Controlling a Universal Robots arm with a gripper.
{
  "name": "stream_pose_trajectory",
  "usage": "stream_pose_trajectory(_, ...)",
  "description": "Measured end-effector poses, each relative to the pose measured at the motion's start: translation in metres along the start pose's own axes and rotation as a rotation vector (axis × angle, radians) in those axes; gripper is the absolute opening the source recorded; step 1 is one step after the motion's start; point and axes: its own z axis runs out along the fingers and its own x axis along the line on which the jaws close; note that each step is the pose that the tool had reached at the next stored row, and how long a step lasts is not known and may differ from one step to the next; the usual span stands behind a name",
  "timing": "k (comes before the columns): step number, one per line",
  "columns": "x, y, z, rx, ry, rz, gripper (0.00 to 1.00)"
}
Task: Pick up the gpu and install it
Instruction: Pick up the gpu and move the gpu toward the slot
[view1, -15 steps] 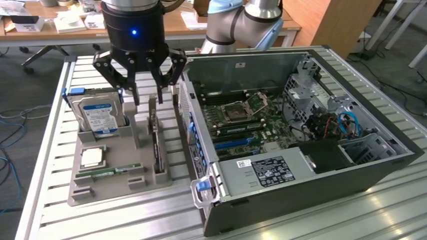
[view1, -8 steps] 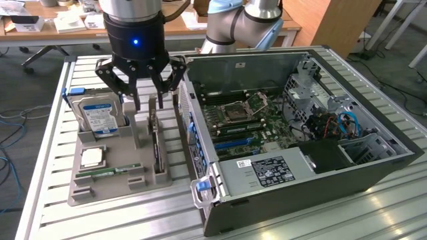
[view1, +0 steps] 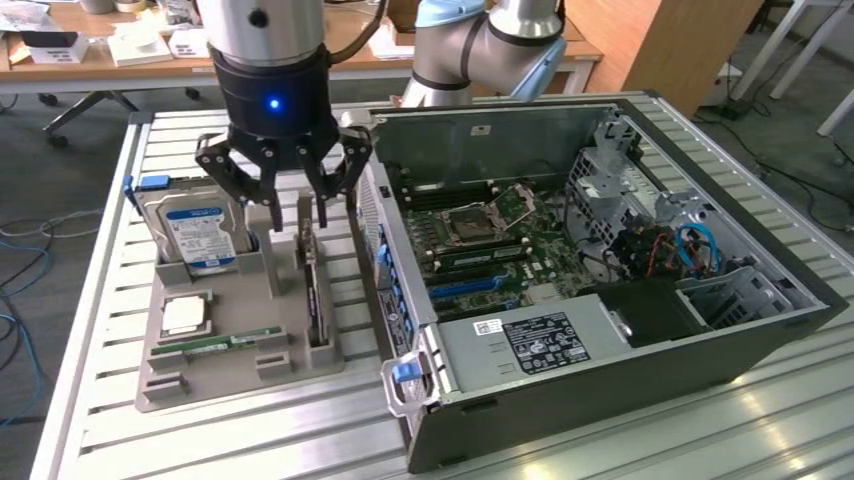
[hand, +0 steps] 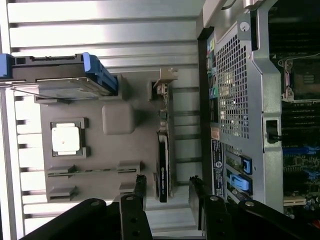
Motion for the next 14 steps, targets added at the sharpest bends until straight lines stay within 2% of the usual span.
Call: stream_pose_trajectory(14, 0.001, -0.0011, 0.0254, 0.0, 0.0, 0.0, 0.47)
